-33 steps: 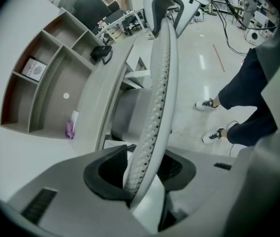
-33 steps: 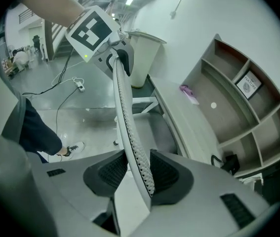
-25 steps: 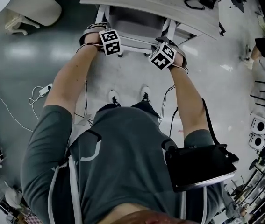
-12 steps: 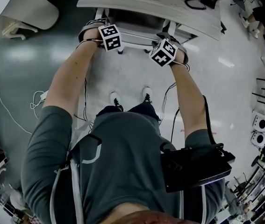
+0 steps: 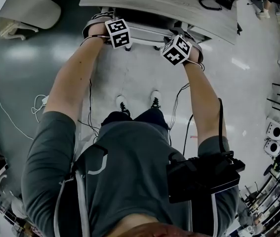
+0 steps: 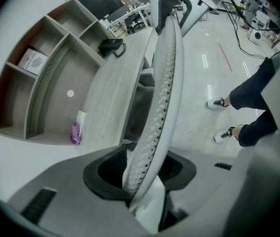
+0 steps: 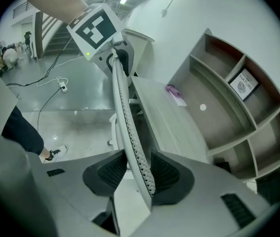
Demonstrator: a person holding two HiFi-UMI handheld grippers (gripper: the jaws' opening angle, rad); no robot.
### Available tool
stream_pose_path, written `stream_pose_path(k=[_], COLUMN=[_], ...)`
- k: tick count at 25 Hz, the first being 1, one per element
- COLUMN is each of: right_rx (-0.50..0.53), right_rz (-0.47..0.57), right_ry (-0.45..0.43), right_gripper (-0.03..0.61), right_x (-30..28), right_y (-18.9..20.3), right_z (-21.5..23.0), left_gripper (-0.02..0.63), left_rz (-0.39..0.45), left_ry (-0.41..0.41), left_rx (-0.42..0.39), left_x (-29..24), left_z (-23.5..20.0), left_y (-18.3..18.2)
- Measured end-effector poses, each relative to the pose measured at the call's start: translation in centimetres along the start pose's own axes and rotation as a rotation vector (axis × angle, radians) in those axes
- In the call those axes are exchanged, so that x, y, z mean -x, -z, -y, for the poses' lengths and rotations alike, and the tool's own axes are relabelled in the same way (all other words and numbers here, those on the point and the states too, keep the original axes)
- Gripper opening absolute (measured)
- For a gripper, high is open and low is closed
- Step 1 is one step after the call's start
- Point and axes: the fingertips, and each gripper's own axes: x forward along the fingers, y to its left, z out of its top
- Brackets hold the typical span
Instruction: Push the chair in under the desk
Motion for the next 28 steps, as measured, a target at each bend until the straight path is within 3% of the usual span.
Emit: stream_pose_path(k=[15,18,22,25,28], right_rx=[0.015,0.012,0.015,0.033,0.0], right_rz=[0.015,0.014,0.024,0.058,0.074], right_ry=[0.036,0.018,0.045,0.071,0.019], right_gripper=[0.172,0.172,0.176,0.181,0.199], right_x=[-1.5,-1.5,-1.4,-1.4,-0.5], right_y=[0.0,0.1,0.3,-0.1,0.2], right_z=[3.2,3.1,3.5,3.3,2.5], left_gripper=[0.173,0.202,0.258,0.258,0.258], left_rz=[-0.013,-0.005,0.101,0.118,0.173], left_ry=[-0.023,-0.05,-0.058,-0.078,-0.09], left_rx=[0.018,0.072,0.204,0.258,0.307], left_x=[-1.7,-1.6,-0.3,2.3,5.7], left_z=[-2.7,-2.8,-2.9,-2.7,-1.7], left_y=[-1.2,-1.4,-2.3,-1.4,-1.0])
